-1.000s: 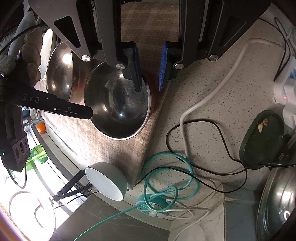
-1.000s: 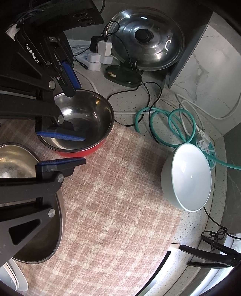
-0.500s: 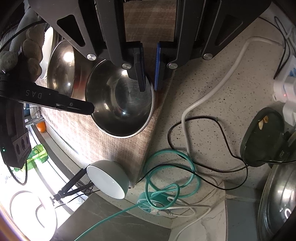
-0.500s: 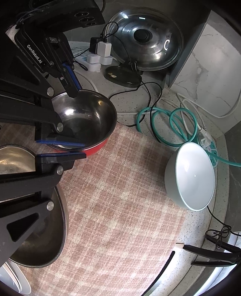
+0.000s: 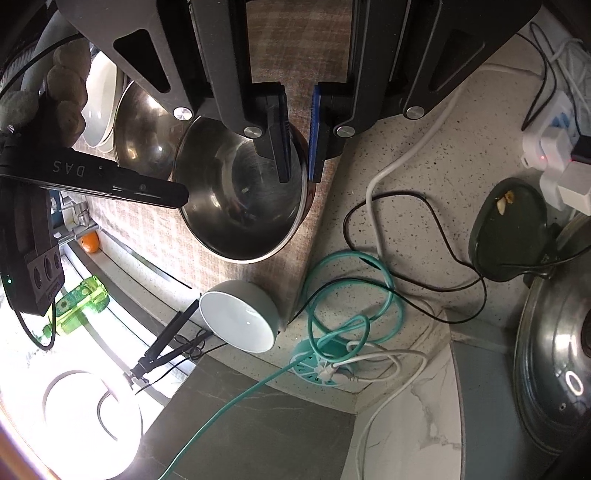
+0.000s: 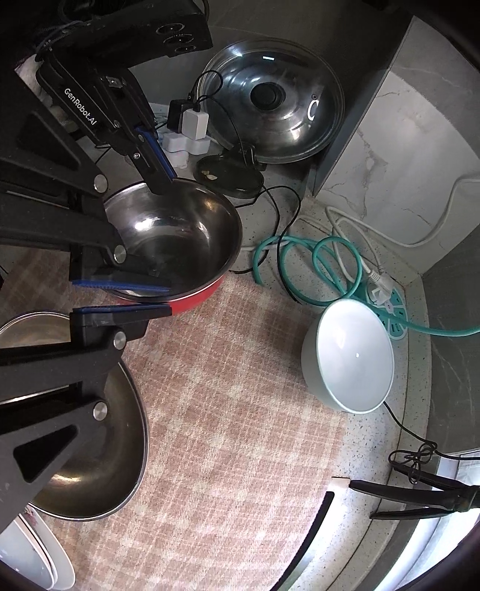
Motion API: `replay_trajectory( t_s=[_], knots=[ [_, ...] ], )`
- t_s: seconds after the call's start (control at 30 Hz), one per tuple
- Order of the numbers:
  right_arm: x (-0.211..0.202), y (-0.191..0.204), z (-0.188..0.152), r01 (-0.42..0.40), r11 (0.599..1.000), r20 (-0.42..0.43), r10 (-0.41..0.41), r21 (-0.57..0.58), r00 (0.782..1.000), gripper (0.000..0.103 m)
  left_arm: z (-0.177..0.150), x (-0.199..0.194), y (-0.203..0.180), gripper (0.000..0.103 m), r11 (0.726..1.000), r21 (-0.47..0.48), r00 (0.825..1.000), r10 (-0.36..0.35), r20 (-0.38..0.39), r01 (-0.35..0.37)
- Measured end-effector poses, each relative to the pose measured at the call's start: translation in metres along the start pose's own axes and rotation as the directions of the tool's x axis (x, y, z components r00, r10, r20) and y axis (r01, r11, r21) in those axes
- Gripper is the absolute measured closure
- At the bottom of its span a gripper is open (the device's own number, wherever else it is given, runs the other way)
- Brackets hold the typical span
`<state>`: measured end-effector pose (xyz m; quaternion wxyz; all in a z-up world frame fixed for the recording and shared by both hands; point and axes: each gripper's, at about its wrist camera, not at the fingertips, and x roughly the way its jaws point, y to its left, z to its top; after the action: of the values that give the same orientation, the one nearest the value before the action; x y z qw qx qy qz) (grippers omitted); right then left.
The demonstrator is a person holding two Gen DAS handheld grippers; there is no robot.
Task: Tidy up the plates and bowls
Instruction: 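Lower the steel bowl into the larger dark-rimmed bowl with the left gripper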
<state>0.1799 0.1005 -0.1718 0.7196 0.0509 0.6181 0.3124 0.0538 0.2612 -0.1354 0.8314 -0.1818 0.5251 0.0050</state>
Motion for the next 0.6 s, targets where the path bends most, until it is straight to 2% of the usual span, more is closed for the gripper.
replay_trajectory(
  t_s=[0.6],
  knots=[
    [-0.063, -0.018, -0.018, 0.002, 0.999, 0.088, -0.007, 0.05, 0.996, 0.097, 0.008, -0.018, -0.049, 0.095, 0.994, 0.097, 0.998, -0.062, 0.029, 0.059]
  ],
)
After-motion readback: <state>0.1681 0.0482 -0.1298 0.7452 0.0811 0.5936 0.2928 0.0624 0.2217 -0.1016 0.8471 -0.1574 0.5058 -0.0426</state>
